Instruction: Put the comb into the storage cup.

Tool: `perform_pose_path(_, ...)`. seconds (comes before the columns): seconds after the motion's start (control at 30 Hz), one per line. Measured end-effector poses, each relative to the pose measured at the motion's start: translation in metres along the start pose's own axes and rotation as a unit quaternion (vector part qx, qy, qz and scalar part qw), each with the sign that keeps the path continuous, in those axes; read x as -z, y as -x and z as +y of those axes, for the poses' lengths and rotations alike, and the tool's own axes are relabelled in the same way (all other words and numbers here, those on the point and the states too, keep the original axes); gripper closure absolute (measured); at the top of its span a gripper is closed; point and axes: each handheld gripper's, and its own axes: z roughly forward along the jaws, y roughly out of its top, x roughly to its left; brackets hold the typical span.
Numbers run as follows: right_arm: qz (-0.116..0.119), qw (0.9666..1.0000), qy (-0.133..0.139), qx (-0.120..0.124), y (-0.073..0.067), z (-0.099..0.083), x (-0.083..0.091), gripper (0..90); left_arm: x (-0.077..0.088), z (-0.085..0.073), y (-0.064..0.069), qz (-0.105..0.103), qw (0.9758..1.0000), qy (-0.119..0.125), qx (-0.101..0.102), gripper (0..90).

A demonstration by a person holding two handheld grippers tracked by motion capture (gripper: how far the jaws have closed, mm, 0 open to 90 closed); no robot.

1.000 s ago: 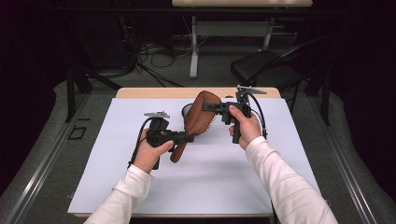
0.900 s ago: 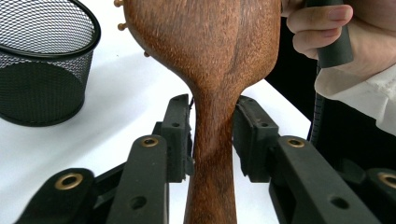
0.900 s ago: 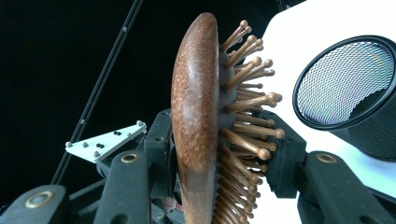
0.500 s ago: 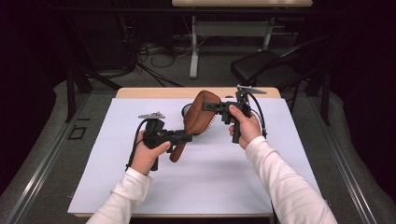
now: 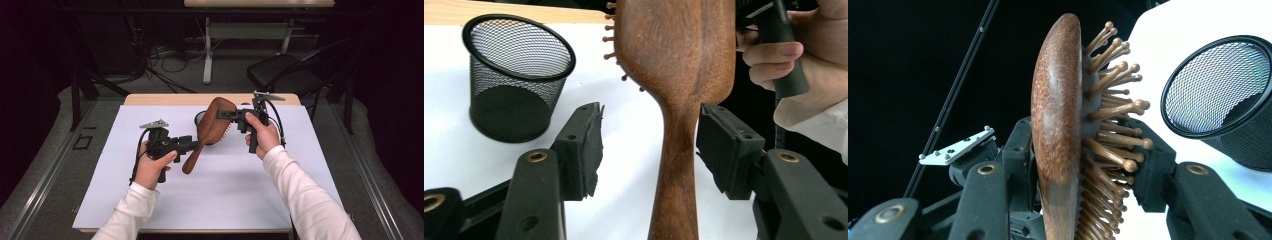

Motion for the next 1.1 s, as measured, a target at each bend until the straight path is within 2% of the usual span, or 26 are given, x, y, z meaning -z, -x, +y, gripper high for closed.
perform_pose_path(0.23, -0.002, 1.0, 0.002, 0.0, 0.0, 0.0, 0.001, 52.8, 0.005, -0.001, -0.002, 0.021, 0.9997, 0.011, -0.01, 37.3)
perform_pose_path(0.4, -0.001, 1.0, 0.005, 0.001, 0.0, 0.0, 0.0, 52.8, 0.009, -0.002, -0.004, 0.038, 0.999, 0.016, -0.015, 35.9)
perform_pose_path(0.67, -0.002, 0.9999, 0.011, 0.004, 0.0, 0.002, 0.005, 52.8, 0.014, -0.003, -0.008, 0.051, 0.998, 0.014, -0.036, 35.7)
perform_pose_path(0.77, -0.006, 0.9999, 0.012, 0.004, 0.0, 0.002, 0.007, 52.8, 0.014, -0.003, -0.01, 0.047, 0.9979, 0.008, -0.044, 35.7)
perform_pose_path(0.9, -0.009, 0.9998, 0.014, 0.005, 0.0, 0.003, 0.008, 52.8, 0.014, -0.003, -0.01, 0.054, 0.9966, -0.002, -0.063, 35.7)
perform_pose_path(1.0, -0.009, 0.9998, 0.015, 0.005, 0.0, 0.003, 0.008, 52.8, 0.012, -0.005, -0.009, 0.077, 0.9939, -0.013, -0.077, 34.4)
perform_pose_path(1.1, -0.013, 0.9998, 0.014, 0.007, 0.0, 0.003, 0.008, 52.8, 0.011, -0.006, -0.011, 0.095, 0.9925, -0.017, -0.075, 29.5)
